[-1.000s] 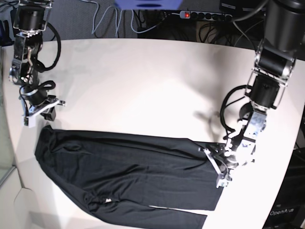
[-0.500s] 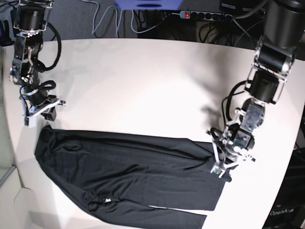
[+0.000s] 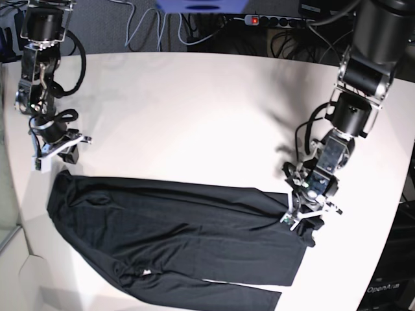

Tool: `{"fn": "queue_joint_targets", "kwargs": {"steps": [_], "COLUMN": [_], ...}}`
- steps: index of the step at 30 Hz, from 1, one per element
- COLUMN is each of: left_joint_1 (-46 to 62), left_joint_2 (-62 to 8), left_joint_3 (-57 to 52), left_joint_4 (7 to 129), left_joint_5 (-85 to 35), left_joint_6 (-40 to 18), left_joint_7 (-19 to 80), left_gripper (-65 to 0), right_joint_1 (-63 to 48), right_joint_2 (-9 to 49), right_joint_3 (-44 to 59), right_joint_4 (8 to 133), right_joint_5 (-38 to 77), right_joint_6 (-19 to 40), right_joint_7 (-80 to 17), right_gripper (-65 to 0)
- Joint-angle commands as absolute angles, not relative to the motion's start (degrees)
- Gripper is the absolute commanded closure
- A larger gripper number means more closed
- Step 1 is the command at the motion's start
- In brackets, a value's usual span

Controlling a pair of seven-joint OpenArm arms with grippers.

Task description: Fold the T-shirt properly

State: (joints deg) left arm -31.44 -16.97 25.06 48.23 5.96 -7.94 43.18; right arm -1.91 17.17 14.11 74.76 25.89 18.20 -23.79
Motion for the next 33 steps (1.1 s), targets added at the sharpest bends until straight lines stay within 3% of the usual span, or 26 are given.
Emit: {"fn": "queue_joint_targets", "kwargs": {"steps": [1, 33], "left_joint_1": [-33.5, -35.5], "left_joint_2": [-17.3, -17.0], "left_joint_3": [24.7, 24.7], "left_joint_4": [48.7, 48.2], "left_joint_5": [6.3, 6.4], "left_joint_6": [-7.7, -7.3], "left_joint_7": [42.6, 41.3], "left_gripper": [0.0, 0.0], "right_joint_1": [-1.2, -1.3], "right_joint_2": [18.2, 18.2], "right_joint_3": [14.4, 14.5], "right_joint_4": [75.9, 75.9], "right_joint_5": [26.4, 26.4], "right_joint_6": [18.6, 18.6], "right_joint_7": [-22.4, -22.5], "right_gripper": [-2.5, -2.5]}}
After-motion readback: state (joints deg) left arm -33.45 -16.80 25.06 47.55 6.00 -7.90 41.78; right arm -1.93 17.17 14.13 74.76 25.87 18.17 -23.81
